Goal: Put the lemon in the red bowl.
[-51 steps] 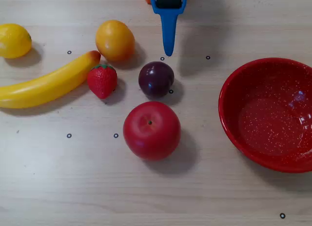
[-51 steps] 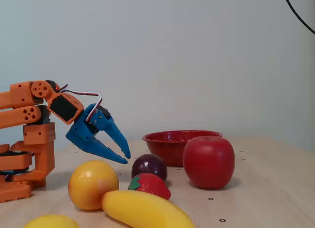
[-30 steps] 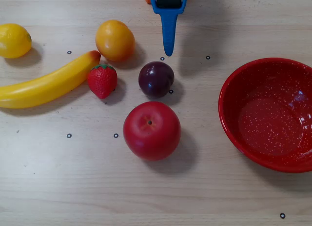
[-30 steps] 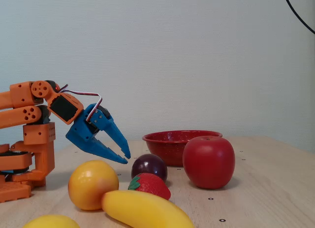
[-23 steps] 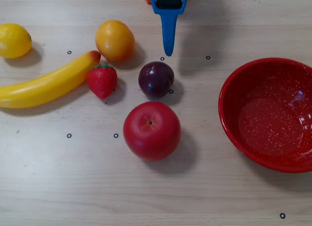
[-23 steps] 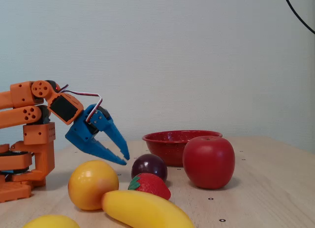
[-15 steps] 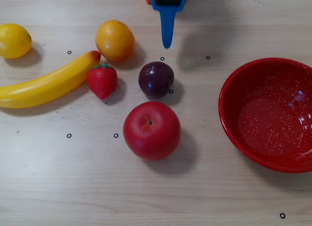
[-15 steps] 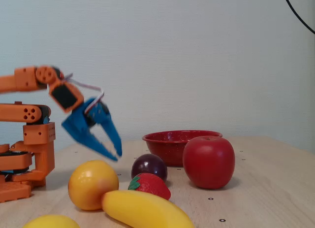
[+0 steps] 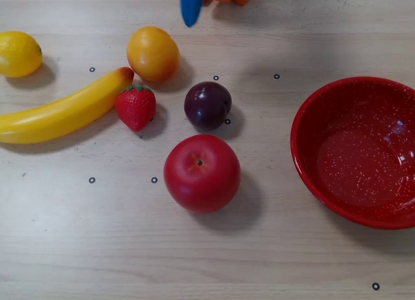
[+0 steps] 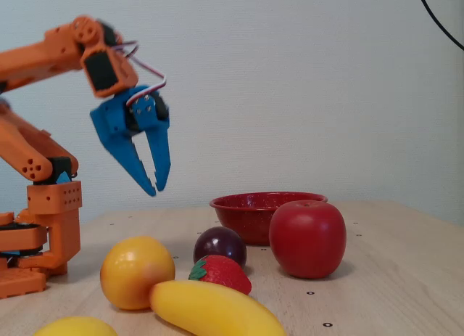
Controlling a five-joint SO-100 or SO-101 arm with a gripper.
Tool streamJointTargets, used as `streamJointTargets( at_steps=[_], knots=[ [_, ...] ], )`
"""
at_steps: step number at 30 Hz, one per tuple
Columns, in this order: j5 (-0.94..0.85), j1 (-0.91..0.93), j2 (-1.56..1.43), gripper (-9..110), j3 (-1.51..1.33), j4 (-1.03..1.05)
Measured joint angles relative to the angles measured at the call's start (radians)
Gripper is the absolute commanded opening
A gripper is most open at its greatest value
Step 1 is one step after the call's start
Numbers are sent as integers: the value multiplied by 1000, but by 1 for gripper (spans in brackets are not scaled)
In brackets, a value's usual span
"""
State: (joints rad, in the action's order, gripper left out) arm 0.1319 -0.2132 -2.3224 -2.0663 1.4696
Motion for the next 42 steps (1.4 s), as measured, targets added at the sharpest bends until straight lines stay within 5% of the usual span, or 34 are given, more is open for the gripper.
streamJointTargets(
  at_steps=[42],
  knots=[
    [712,-686,1204,0,1243,331]
  ],
)
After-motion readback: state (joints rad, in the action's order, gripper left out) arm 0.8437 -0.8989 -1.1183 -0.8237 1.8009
